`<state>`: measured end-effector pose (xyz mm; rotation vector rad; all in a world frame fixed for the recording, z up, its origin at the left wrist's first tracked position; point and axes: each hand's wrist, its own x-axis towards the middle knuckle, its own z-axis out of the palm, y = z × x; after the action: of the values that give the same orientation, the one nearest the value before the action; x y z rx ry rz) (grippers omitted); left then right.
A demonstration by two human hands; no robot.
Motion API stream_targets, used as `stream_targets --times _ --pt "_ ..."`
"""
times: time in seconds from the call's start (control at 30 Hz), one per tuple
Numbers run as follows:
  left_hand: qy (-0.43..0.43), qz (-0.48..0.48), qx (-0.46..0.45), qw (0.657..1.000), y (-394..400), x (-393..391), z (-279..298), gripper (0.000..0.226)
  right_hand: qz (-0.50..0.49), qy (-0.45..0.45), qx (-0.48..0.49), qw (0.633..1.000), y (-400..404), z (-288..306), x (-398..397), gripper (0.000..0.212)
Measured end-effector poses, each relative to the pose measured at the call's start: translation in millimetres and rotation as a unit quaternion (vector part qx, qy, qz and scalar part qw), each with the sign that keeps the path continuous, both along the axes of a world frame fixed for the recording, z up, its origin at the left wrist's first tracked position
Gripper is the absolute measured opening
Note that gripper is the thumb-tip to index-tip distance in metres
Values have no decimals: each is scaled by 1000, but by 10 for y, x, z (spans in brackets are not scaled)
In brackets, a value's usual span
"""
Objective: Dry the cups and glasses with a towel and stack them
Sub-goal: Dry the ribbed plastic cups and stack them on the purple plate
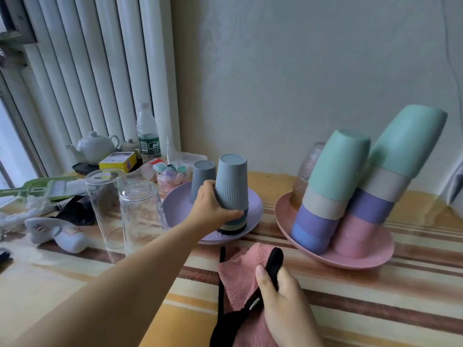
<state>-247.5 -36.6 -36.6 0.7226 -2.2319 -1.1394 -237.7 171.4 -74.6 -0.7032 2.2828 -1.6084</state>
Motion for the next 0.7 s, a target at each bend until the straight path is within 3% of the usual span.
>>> stream_targets --times 0.3,0.6,0.7 --pt "16 12 -25 999 -29 5 0 73 -2 4 -2 1000 12 9 19 19" --pt "-7 -1 -148 989 8 39 122 70 -9 13 2 1000 9 -29 13 23" --pt "-7 -22 -133 991 -34 46 136 72 -9 8 -2 1000 5 -28 14 23"
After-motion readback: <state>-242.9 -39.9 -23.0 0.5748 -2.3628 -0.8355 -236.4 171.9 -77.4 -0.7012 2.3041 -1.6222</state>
